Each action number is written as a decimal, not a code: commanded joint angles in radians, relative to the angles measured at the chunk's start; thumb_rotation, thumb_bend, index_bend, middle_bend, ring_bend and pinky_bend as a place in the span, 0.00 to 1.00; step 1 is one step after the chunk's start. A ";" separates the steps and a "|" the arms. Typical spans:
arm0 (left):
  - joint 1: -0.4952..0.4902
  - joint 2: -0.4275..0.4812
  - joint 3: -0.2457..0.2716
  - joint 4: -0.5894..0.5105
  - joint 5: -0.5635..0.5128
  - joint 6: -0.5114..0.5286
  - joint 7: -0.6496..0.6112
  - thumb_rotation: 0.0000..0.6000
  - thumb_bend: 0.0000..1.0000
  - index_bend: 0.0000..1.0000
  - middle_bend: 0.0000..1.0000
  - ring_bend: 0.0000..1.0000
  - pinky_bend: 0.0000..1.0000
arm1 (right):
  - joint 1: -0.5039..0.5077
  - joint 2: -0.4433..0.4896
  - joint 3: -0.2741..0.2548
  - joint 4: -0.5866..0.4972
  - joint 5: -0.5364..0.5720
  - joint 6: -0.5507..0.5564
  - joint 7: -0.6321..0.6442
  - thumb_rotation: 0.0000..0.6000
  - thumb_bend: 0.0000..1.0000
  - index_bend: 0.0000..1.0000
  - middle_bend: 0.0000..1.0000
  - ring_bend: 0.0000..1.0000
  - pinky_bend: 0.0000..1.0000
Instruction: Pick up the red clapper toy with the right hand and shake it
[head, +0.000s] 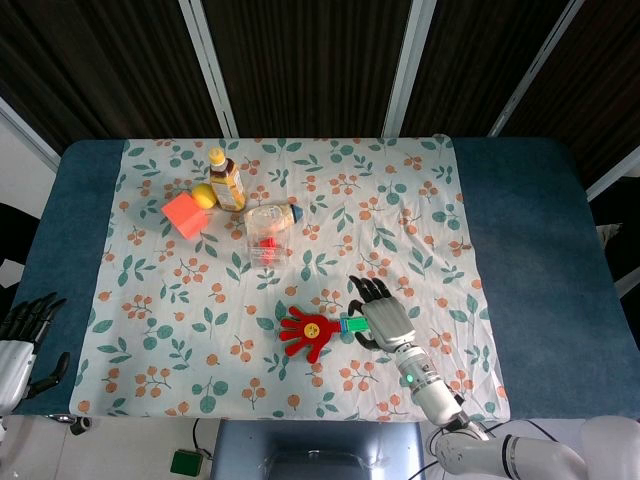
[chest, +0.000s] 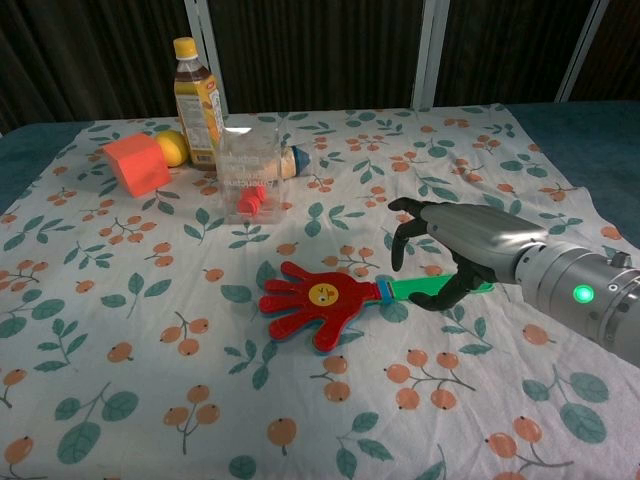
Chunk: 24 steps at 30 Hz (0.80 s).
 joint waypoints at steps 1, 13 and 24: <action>0.002 0.000 0.002 -0.001 0.003 0.001 0.001 1.00 0.44 0.00 0.00 0.00 0.04 | -0.004 0.003 -0.010 0.002 -0.008 0.007 0.014 1.00 0.41 0.55 0.00 0.00 0.00; 0.001 0.004 0.004 -0.006 0.003 -0.006 0.004 1.00 0.45 0.00 0.00 0.00 0.04 | 0.009 -0.022 -0.016 0.047 0.005 0.010 0.027 1.00 0.41 0.55 0.00 0.00 0.00; 0.004 0.006 0.006 -0.006 0.008 -0.002 0.000 1.00 0.44 0.00 0.00 0.00 0.05 | 0.013 -0.038 -0.024 0.063 0.005 0.017 0.029 1.00 0.41 0.55 0.01 0.00 0.00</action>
